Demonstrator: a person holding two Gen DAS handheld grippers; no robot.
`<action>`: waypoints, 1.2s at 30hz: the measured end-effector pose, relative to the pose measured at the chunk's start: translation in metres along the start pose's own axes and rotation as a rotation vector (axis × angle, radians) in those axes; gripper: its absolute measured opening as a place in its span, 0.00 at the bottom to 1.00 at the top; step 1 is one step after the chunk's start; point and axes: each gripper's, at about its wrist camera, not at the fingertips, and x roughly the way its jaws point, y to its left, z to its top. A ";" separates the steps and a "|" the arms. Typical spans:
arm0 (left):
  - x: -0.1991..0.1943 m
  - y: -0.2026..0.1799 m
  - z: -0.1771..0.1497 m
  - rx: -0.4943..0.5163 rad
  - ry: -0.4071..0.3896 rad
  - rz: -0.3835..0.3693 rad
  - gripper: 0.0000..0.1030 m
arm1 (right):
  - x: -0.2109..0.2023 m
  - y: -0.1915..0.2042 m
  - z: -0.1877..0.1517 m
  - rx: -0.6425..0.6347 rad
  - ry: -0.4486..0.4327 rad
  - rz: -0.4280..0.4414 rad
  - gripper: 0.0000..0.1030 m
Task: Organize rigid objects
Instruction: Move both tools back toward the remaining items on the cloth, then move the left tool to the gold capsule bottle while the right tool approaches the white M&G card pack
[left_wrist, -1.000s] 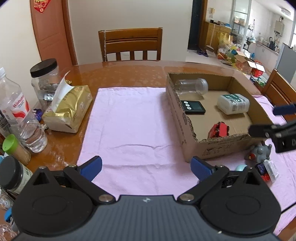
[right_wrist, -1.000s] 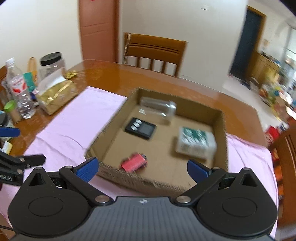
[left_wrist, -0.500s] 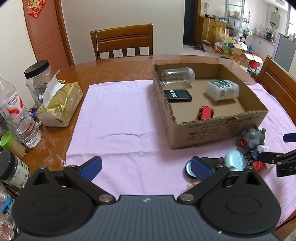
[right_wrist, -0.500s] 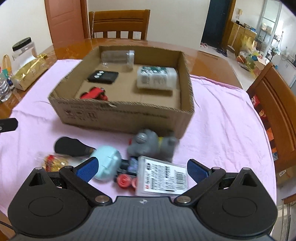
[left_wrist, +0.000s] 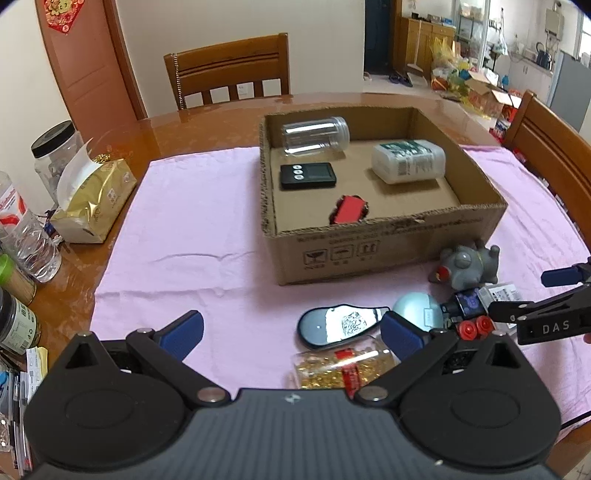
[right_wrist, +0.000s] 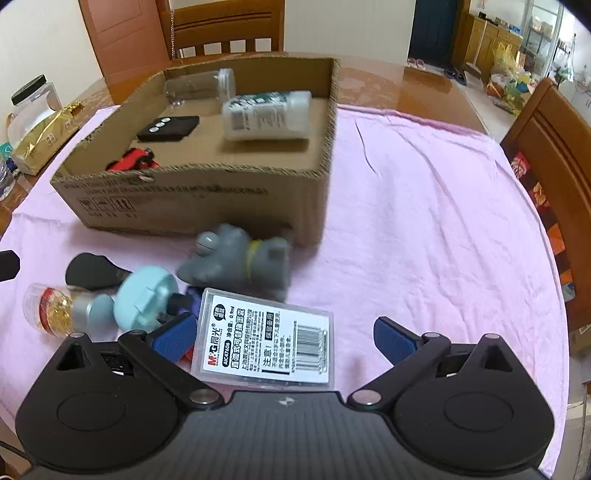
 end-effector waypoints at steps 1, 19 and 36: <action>0.000 -0.003 0.000 0.003 0.003 0.001 0.98 | 0.001 -0.004 -0.002 0.000 0.004 -0.002 1.00; 0.025 -0.038 -0.013 0.015 0.066 -0.020 0.98 | 0.013 -0.019 -0.036 -0.120 0.059 0.013 1.00; 0.027 -0.033 -0.036 0.044 0.089 0.005 0.99 | 0.012 -0.017 -0.051 -0.145 0.007 0.015 1.00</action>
